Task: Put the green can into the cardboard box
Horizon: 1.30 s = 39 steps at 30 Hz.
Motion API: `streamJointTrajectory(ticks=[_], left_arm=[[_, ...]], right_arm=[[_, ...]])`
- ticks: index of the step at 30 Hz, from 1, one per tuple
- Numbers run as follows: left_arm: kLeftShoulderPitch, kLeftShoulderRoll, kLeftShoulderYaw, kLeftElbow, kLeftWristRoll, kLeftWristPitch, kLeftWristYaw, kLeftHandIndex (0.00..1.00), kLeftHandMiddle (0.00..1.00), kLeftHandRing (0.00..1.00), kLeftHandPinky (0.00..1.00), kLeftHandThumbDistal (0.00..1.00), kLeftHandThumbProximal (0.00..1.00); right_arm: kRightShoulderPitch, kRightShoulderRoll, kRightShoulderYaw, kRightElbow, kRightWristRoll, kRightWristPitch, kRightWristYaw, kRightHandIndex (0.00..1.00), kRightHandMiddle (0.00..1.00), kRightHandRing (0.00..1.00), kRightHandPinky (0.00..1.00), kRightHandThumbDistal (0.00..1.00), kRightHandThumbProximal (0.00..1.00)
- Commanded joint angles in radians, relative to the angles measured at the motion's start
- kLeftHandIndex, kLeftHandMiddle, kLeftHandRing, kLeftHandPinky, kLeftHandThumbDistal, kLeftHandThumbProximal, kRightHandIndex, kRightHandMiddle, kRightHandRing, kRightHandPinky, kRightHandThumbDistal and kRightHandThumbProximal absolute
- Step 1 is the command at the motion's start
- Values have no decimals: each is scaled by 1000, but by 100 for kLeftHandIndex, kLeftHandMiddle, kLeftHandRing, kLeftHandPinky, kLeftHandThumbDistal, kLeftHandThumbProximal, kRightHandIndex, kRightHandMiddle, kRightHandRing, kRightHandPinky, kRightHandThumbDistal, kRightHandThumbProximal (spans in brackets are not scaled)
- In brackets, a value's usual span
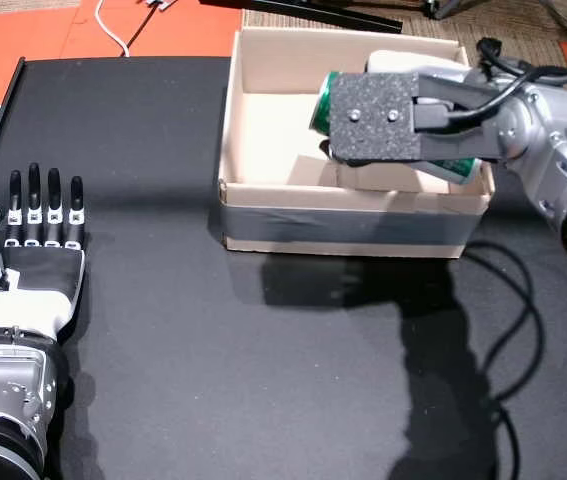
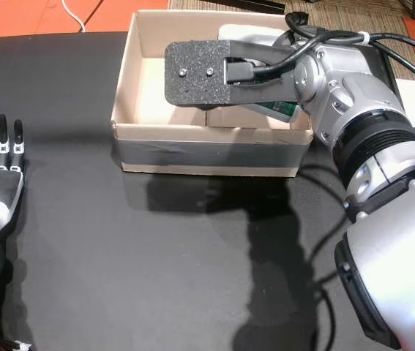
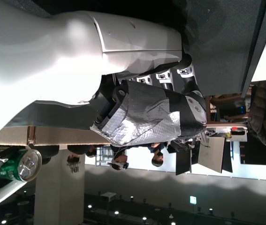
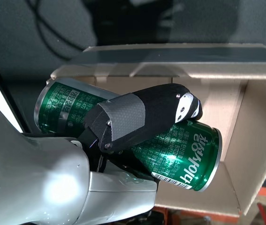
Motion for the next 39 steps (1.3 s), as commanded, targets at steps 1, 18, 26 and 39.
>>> streamJointTrajectory(ticks=[1,18,26,39], left_arm=[[55,-23,-5,35,16,-1,42,54,52,62,75,0,57],[49,-25,-1,35,14,-3,52,53,53,63,77,0,60],[53,-24,2,36,11,-2,40,53,51,61,74,0,56],[51,-22,2,36,13,-6,50,52,51,61,74,0,56]], right_arm=[[-27,-17,3,-11,6,-13,3,27,40,36,42,6,56],[-5,-31,-9,-10,17,-68,-59,69,67,65,71,34,59],[-6,-36,3,-10,9,-87,-53,72,68,70,69,54,67],[-18,-35,2,-10,13,-73,-42,67,71,76,73,76,70]])
